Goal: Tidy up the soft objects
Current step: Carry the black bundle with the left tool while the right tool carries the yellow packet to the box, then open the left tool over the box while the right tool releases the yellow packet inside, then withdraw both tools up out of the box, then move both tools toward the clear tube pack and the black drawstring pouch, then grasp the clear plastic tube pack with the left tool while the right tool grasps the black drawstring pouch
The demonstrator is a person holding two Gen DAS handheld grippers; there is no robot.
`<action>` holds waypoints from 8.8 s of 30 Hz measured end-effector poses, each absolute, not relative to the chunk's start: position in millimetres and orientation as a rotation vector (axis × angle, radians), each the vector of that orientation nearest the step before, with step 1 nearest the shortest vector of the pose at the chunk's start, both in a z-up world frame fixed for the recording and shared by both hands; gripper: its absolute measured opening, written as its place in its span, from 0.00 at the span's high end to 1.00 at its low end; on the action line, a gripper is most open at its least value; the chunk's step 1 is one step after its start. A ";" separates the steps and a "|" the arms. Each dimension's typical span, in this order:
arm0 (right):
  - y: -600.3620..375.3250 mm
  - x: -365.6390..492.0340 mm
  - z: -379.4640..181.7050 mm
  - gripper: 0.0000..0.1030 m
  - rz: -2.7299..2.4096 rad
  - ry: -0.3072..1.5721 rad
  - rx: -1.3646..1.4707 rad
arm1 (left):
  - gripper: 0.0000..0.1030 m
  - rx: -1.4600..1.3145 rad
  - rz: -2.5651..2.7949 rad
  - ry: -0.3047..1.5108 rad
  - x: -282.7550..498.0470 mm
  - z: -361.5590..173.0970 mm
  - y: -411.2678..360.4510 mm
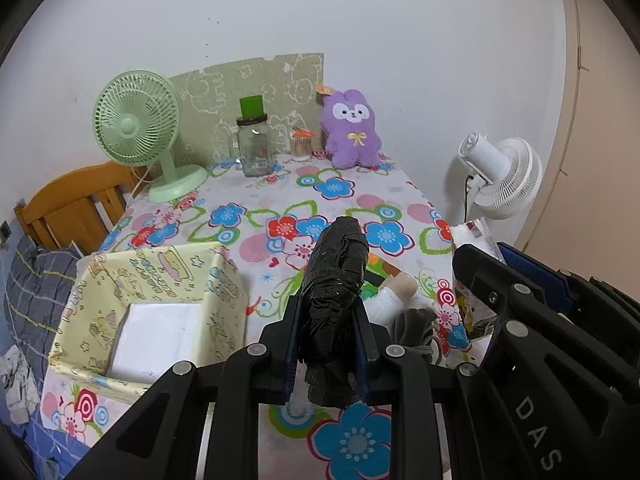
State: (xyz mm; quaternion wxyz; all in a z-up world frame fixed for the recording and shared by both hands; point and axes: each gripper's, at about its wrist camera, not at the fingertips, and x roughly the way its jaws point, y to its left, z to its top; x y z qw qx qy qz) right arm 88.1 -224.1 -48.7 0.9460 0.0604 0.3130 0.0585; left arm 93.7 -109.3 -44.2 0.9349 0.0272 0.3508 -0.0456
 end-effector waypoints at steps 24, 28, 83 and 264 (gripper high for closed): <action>-161.1 95.3 -20.4 0.77 0.221 0.610 0.079 | 0.79 0.044 -0.056 0.673 90.2 -18.0 -48.6; -150.1 98.4 -19.6 0.77 0.240 0.619 0.084 | 0.79 0.045 -0.050 0.670 92.8 -15.0 -36.9; -6.3 161.7 -65.4 0.77 0.392 0.777 0.002 | 0.66 -0.037 0.036 0.819 140.6 -71.8 95.7; -206.5 136.1 -151.0 0.66 0.129 0.876 0.099 | 0.83 -0.015 -0.104 0.940 132.3 -150.3 -92.6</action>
